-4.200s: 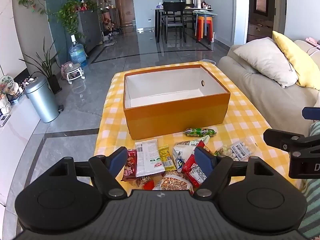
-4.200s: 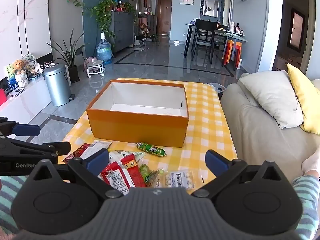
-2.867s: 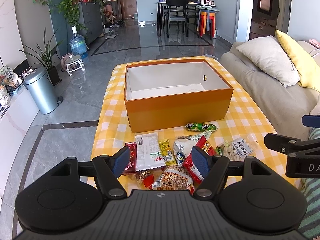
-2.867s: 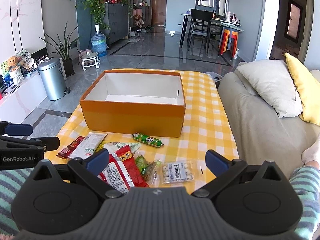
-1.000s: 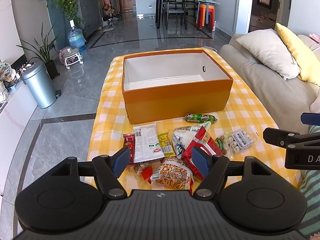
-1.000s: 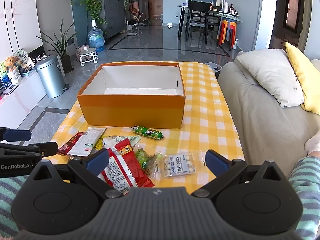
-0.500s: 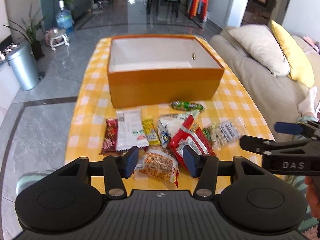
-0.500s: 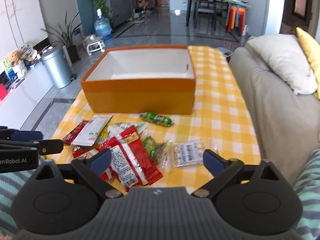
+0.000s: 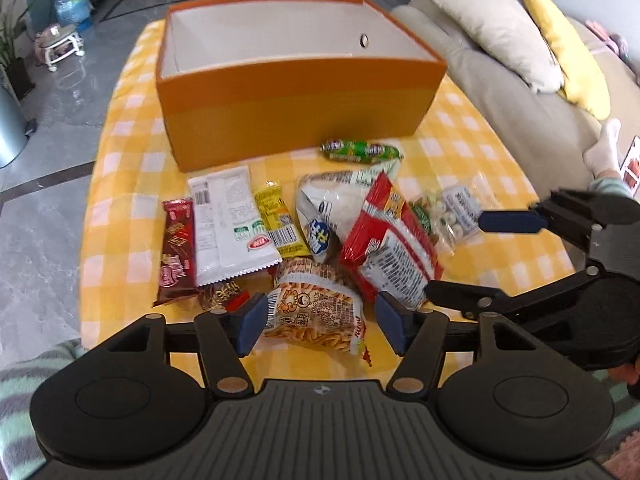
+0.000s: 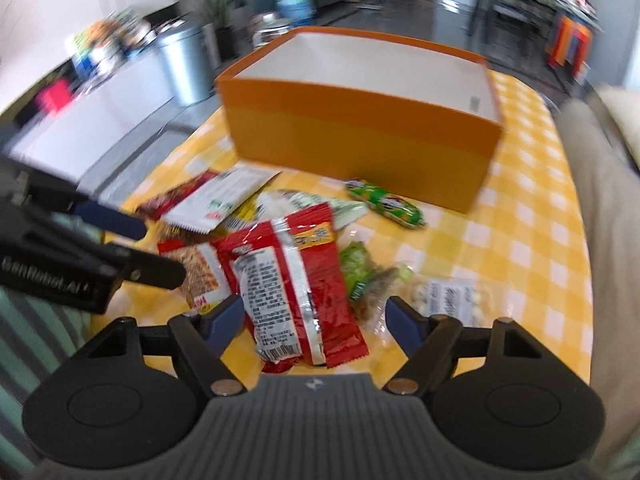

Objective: Organize snacks
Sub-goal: 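Grasp the red chip bag with the right gripper while the left grasps the striped peanut bag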

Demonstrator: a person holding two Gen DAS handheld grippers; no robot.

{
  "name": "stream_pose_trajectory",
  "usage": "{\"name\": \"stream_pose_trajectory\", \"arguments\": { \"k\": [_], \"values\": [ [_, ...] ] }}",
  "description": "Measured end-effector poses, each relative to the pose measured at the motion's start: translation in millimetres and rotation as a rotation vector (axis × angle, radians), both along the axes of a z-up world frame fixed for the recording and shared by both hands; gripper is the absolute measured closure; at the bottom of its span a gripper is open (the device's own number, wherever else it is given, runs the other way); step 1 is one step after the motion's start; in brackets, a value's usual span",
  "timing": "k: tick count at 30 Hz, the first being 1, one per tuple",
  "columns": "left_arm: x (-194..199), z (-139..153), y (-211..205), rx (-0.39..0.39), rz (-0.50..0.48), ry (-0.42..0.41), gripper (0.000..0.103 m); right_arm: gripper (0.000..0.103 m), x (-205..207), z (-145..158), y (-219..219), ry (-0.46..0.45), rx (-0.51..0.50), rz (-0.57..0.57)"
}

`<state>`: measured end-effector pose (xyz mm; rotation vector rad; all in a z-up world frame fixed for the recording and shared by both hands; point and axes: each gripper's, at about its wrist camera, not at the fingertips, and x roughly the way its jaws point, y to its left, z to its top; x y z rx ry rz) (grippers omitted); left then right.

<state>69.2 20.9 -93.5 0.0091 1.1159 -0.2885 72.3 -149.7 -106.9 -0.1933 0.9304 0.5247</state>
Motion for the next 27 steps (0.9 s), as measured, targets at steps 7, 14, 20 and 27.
{"name": "stream_pose_trajectory", "arguments": {
  "k": [7, 14, 20, 27],
  "values": [
    [11, -21, -4, 0.052, -0.027, 0.050, 0.023, 0.028, 12, -28, 20, -0.010, -0.043, 0.106],
    [19, -32, -6, 0.090, -0.071, 0.070, 0.017, 0.028, 21, -46, 24, 0.021, -0.049, 0.131],
    [19, -38, -9, 0.083, -0.079, 0.092, 0.016, 0.030, 17, -51, 26, 0.023, -0.055, 0.143],
    [25, -49, -5, 0.009, -0.017, 0.180, 0.025, 0.035, 14, -50, 24, 0.013, -0.049, 0.135]
  ]
}}
